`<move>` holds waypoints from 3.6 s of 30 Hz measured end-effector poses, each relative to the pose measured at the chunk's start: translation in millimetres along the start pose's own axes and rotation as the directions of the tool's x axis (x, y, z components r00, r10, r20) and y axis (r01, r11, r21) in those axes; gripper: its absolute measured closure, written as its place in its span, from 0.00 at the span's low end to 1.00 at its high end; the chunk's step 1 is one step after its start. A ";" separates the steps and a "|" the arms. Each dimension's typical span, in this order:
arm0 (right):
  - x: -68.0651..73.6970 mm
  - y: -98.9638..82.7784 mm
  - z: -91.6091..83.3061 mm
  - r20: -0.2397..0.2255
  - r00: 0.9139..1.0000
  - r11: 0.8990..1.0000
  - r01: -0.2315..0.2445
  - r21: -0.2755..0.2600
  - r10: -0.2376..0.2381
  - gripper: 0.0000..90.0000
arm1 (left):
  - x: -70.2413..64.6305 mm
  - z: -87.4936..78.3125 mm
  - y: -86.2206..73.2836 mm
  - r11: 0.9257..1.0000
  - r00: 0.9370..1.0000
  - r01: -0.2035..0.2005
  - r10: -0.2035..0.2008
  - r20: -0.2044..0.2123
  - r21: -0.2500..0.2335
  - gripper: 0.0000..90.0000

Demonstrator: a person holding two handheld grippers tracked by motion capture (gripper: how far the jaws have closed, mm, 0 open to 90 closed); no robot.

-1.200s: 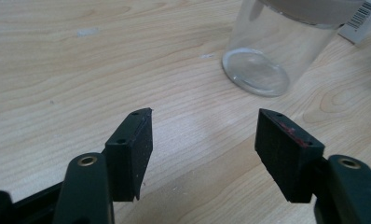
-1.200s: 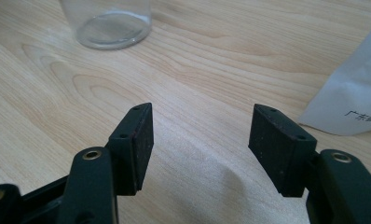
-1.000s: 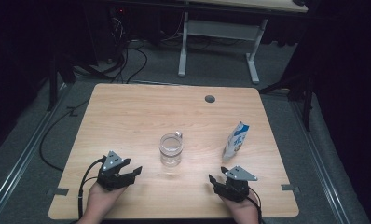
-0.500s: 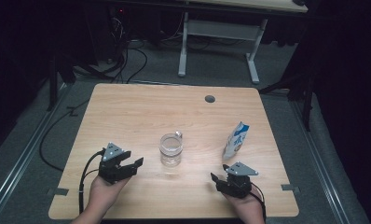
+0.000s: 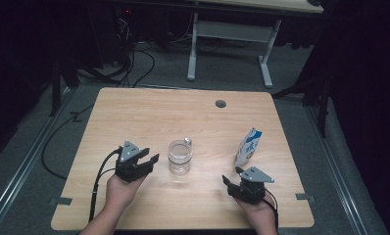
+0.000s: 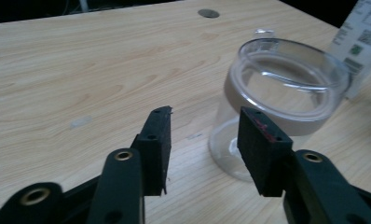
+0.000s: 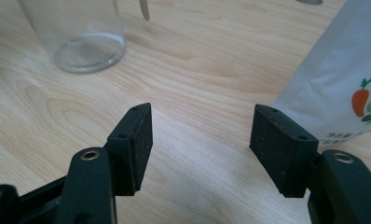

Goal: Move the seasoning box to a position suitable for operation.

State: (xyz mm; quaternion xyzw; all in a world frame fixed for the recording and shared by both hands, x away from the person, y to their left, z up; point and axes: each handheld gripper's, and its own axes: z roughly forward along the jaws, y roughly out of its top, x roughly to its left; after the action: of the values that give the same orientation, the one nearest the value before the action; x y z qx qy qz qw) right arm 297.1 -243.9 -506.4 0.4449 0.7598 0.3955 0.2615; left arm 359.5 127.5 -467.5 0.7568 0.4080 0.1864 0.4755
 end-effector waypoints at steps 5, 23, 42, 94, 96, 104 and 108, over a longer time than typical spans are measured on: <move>4.7 -3.0 0.4 0.004 1.000 1.000 -0.005 -0.009 0.005 0.45 | -1.7 12.2 2.2 1.000 1.000 0.000 0.000 0.009 -0.025 0.73; 9.9 -3.5 17.6 -0.031 1.000 0.999 0.003 0.041 -0.001 0.51 | -2.1 58.4 -0.5 0.999 1.000 0.015 -0.014 0.013 -0.029 1.00; 14.9 -12.8 13.0 -0.035 0.999 0.999 0.034 0.032 -0.033 0.51 | -23.8 39.3 -13.0 0.997 0.999 0.022 -0.020 0.043 -0.068 1.00; 53.2 61.2 57.0 -0.047 0.998 0.999 0.045 -0.029 -0.046 1.00 | 24.3 -35.4 -83.4 0.997 0.997 0.066 -0.065 0.036 -0.031 0.99; 57.5 61.8 59.1 -0.063 0.997 0.998 0.052 -0.034 -0.054 1.00 | 22.9 -35.8 -83.5 0.998 0.998 0.057 -0.056 0.035 -0.034 0.98; 45.7 55.2 56.3 -0.068 0.997 0.999 0.022 -0.034 -0.024 0.93 | 13.9 -31.1 -74.8 0.997 0.998 0.047 -0.044 0.052 -0.053 0.98; 41.3 51.2 56.5 -0.037 0.999 1.000 -0.008 -0.025 0.007 0.94 | 3.5 -21.5 -58.7 0.997 0.997 0.035 -0.031 0.065 -0.063 1.00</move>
State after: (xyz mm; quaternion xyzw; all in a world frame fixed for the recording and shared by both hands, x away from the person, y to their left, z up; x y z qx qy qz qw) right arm 344.1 -171.7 -496.6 0.4370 0.7578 0.4142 0.2516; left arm 321.3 155.1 -508.7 0.7399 0.3991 0.1671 0.5152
